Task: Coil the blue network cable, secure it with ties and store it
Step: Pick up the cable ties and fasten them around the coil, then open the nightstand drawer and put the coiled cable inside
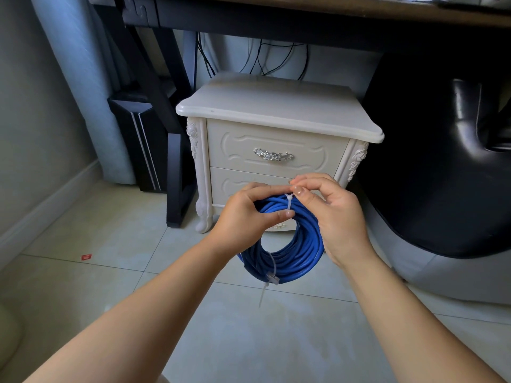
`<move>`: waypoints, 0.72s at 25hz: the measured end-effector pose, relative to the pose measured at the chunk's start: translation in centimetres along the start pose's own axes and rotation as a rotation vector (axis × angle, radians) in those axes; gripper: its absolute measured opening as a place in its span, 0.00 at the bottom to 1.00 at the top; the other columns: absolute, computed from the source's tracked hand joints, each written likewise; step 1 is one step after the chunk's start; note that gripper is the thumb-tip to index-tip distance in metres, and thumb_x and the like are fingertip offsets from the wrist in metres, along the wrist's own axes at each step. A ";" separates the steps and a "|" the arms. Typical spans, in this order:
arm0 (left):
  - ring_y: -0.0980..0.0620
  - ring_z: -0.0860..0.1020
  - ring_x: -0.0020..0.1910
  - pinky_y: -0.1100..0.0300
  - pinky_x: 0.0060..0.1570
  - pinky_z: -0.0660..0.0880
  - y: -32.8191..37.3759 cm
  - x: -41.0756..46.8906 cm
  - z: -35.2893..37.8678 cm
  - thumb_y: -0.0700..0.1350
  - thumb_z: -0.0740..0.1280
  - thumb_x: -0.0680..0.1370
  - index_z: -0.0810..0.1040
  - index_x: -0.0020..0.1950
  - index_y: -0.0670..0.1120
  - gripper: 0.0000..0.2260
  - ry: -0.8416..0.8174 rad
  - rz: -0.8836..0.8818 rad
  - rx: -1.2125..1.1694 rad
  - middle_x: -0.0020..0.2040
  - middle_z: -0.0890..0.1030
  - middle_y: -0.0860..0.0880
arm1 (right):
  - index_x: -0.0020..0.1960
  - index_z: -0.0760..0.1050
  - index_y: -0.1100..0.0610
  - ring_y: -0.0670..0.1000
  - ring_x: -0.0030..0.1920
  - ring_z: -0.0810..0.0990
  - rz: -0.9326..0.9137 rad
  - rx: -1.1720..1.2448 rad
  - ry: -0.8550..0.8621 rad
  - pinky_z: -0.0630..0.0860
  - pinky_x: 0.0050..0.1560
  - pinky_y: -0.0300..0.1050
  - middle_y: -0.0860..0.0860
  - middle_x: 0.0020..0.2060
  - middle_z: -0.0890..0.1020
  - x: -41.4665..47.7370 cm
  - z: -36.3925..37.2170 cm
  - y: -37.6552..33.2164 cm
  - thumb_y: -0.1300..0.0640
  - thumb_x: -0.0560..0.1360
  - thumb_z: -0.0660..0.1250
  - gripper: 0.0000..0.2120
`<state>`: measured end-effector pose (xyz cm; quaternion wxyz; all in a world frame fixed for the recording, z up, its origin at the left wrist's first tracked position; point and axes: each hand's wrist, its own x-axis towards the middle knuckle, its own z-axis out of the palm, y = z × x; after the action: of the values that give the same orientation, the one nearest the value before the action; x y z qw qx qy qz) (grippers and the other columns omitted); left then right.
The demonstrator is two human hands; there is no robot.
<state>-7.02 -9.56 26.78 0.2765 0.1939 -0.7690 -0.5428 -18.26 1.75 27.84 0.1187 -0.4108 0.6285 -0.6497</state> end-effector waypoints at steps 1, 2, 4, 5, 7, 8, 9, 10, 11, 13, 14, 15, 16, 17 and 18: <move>0.60 0.79 0.51 0.72 0.50 0.73 0.1 0.1 0.0 0.44 0.77 0.71 0.81 0.53 0.63 0.17 0.004 -0.015 -0.026 0.53 0.79 0.50 | 0.43 0.82 0.54 0.45 0.53 0.81 -0.005 -0.003 -0.007 0.75 0.57 0.41 0.44 0.46 0.83 0.1 0.1 0.0 0.62 0.76 0.69 0.06; 0.59 0.80 0.51 0.72 0.50 0.74 0.1 0.2 -0.1 0.44 0.77 0.71 0.81 0.54 0.62 0.17 0.005 -0.032 -0.052 0.53 0.80 0.49 | 0.44 0.82 0.54 0.46 0.53 0.81 0.006 -0.013 -0.012 0.76 0.58 0.44 0.44 0.46 0.84 0.4 0.2 0.0 0.61 0.76 0.69 0.05; 0.60 0.81 0.50 0.72 0.47 0.75 0.1 0.5 -0.2 0.42 0.76 0.71 0.82 0.56 0.58 0.17 0.002 -0.078 -0.130 0.53 0.82 0.51 | 0.48 0.83 0.51 0.46 0.54 0.82 0.065 -0.032 -0.004 0.76 0.58 0.46 0.45 0.48 0.85 1.0 0.5 0.0 0.57 0.78 0.68 0.05; 0.61 0.82 0.49 0.72 0.47 0.75 -0.1 0.7 -0.3 0.41 0.76 0.72 0.82 0.58 0.56 0.17 0.008 -0.112 -0.174 0.52 0.83 0.53 | 0.51 0.83 0.50 0.43 0.55 0.81 0.089 -0.041 0.006 0.75 0.58 0.41 0.45 0.49 0.85 1.3 0.7 0.1 0.56 0.79 0.66 0.07; 0.61 0.82 0.48 0.71 0.48 0.76 -0.7 1.3 -0.8 0.42 0.76 0.72 0.82 0.60 0.53 0.18 0.083 -0.199 -0.241 0.52 0.84 0.55 | 0.60 0.78 0.48 0.36 0.57 0.78 0.133 -0.060 0.022 0.70 0.58 0.31 0.43 0.55 0.82 2.4 1.1 0.9 0.55 0.82 0.60 0.11; 0.60 0.83 0.49 0.70 0.49 0.77 -1.1 1.5 -1.2 0.42 0.76 0.72 0.82 0.60 0.53 0.18 0.142 -0.246 -0.271 0.52 0.85 0.54 | 0.64 0.75 0.48 0.36 0.60 0.75 0.173 -0.065 0.029 0.69 0.60 0.31 0.43 0.60 0.80 3.1 1.3 1.6 0.55 0.83 0.58 0.13; 0.57 0.83 0.49 0.67 0.51 0.77 -1.6 1.8 -1.6 0.43 0.76 0.72 0.82 0.60 0.54 0.17 0.204 -0.288 -0.298 0.51 0.85 0.53 | 0.68 0.72 0.49 0.38 0.63 0.73 0.218 -0.086 0.033 0.67 0.64 0.34 0.45 0.65 0.77 4.0 1.3 2.6 0.55 0.83 0.56 0.15; 0.55 0.83 0.49 0.63 0.53 0.78 -2.3 2.2 -2.3 0.44 0.76 0.72 0.81 0.59 0.56 0.17 0.265 -0.324 -0.317 0.51 0.85 0.53 | 0.70 0.69 0.50 0.42 0.66 0.71 0.268 -0.134 0.023 0.65 0.68 0.38 0.47 0.68 0.73 5.3 1.6 3.9 0.56 0.83 0.55 0.16; 0.53 0.84 0.48 0.59 0.55 0.78 -2.8 2.6 -2.8 0.44 0.76 0.72 0.81 0.58 0.57 0.17 0.317 -0.351 -0.340 0.50 0.85 0.52 | 0.72 0.68 0.52 0.45 0.69 0.69 0.306 -0.214 -0.005 0.63 0.69 0.39 0.49 0.70 0.71 6.8 1.7 5.3 0.57 0.84 0.54 0.18; 0.52 0.84 0.46 0.55 0.55 0.79 -3.8 3.6 -4.1 0.44 0.76 0.72 0.81 0.60 0.55 0.17 0.384 -0.378 -0.409 0.49 0.86 0.51 | 0.72 0.67 0.56 0.51 0.72 0.67 0.319 -0.415 -0.089 0.59 0.67 0.36 0.54 0.72 0.68 10.3 2.2 8.0 0.60 0.83 0.54 0.18; 0.50 0.85 0.46 0.54 0.55 0.80 -4.1 4.0 -4.7 0.43 0.75 0.73 0.81 0.61 0.54 0.18 0.401 -0.385 -0.457 0.49 0.86 0.50 | 0.72 0.68 0.57 0.53 0.72 0.66 0.298 -0.523 -0.140 0.58 0.68 0.37 0.55 0.72 0.67 11.9 2.5 9.0 0.61 0.83 0.54 0.19; 0.49 0.85 0.47 0.53 0.55 0.80 -4.4 4.4 -5.4 0.42 0.75 0.73 0.80 0.62 0.53 0.18 0.409 -0.389 -0.503 0.50 0.86 0.49 | 0.72 0.68 0.57 0.55 0.72 0.65 0.267 -0.631 -0.183 0.58 0.70 0.40 0.56 0.72 0.66 13.4 2.8 9.9 0.63 0.82 0.55 0.19; 0.48 0.85 0.47 0.54 0.54 0.80 -4.7 4.7 -5.9 0.42 0.74 0.74 0.80 0.63 0.52 0.18 0.415 -0.393 -0.539 0.51 0.86 0.48 | 0.72 0.67 0.57 0.56 0.72 0.65 0.236 -0.732 -0.219 0.58 0.71 0.42 0.56 0.73 0.65 14.8 3.1 10.6 0.63 0.81 0.55 0.20; 0.47 0.85 0.48 0.54 0.53 0.80 -5.1 4.9 -6.4 0.41 0.74 0.74 0.80 0.64 0.51 0.18 0.421 -0.396 -0.571 0.51 0.86 0.48 | 0.73 0.67 0.56 0.58 0.72 0.64 0.204 -0.817 -0.247 0.58 0.71 0.44 0.55 0.73 0.65 15.9 3.6 11.1 0.64 0.80 0.56 0.22; 0.47 0.84 0.48 0.54 0.53 0.79 -5.3 5.1 -6.8 0.41 0.73 0.75 0.79 0.64 0.50 0.18 0.424 -0.391 -0.602 0.52 0.86 0.47 | 0.74 0.65 0.55 0.59 0.71 0.63 0.182 -0.890 -0.271 0.59 0.70 0.46 0.55 0.73 0.64 16.8 3.9 11.5 0.63 0.79 0.57 0.23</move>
<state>-6.63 -19.37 24.59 0.3649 0.3544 -0.4504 -0.7338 -30.37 -14.39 23.28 0.0686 -0.4461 0.8582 -0.2446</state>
